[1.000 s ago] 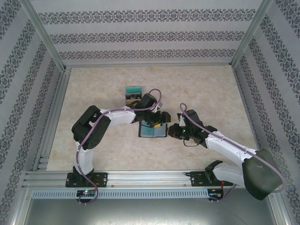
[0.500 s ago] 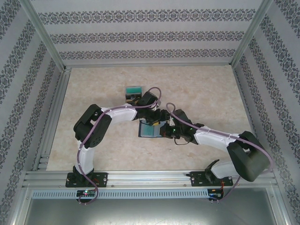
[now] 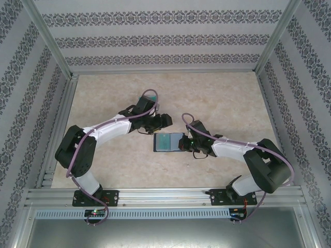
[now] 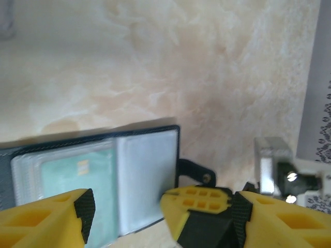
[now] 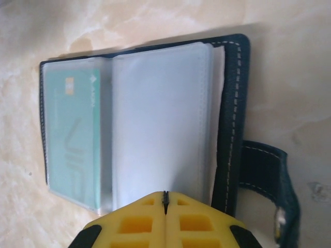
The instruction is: Take the credit cards out of the card holder
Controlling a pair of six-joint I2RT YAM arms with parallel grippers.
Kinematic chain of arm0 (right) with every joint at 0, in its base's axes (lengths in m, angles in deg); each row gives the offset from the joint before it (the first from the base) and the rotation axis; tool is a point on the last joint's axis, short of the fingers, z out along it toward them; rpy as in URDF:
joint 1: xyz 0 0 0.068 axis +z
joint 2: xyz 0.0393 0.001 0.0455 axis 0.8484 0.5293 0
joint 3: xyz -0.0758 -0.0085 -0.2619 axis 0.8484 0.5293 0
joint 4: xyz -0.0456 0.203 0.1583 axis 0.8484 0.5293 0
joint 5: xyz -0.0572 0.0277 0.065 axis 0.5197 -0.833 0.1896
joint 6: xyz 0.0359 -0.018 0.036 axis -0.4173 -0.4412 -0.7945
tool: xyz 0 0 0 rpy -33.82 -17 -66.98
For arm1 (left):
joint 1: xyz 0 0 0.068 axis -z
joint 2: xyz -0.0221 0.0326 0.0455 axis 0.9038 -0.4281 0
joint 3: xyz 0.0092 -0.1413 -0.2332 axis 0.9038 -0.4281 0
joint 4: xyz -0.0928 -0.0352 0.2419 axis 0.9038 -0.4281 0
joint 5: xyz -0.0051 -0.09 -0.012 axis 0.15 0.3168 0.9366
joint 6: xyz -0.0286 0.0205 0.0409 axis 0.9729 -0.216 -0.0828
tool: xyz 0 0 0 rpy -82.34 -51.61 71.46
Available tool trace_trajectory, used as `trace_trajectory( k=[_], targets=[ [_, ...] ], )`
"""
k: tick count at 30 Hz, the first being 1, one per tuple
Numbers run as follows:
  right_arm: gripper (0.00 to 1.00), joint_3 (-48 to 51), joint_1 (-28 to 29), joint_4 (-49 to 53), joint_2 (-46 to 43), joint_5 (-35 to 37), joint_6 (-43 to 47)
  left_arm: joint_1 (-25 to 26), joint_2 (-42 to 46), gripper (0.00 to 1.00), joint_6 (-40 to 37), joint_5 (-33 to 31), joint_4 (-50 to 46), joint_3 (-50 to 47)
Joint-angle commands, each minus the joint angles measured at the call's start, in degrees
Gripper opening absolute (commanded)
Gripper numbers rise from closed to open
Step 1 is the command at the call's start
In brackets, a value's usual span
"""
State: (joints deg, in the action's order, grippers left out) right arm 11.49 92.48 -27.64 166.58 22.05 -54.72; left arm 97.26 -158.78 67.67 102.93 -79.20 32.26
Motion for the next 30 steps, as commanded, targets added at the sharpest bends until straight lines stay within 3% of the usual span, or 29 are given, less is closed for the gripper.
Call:
trace_trajectory(
  k=[1,20,30],
  targets=[
    [0.06,-1.5,-0.7,1.8,1.5,1.4,2.2,0.0,-0.1,0.73,0.3,0.5,0.3,-3.9],
    [0.06,-1.2,-0.1,1.0,3.2,0.4,1.6,1.3,-3.9,0.71,2.9,5.4,8.3,-7.5],
    [0.06,-1.1,0.1,0.9,3.3,0.4,1.5,1.3,-0.7,0.71,0.7,-0.6,2.4,-7.8]
  ],
)
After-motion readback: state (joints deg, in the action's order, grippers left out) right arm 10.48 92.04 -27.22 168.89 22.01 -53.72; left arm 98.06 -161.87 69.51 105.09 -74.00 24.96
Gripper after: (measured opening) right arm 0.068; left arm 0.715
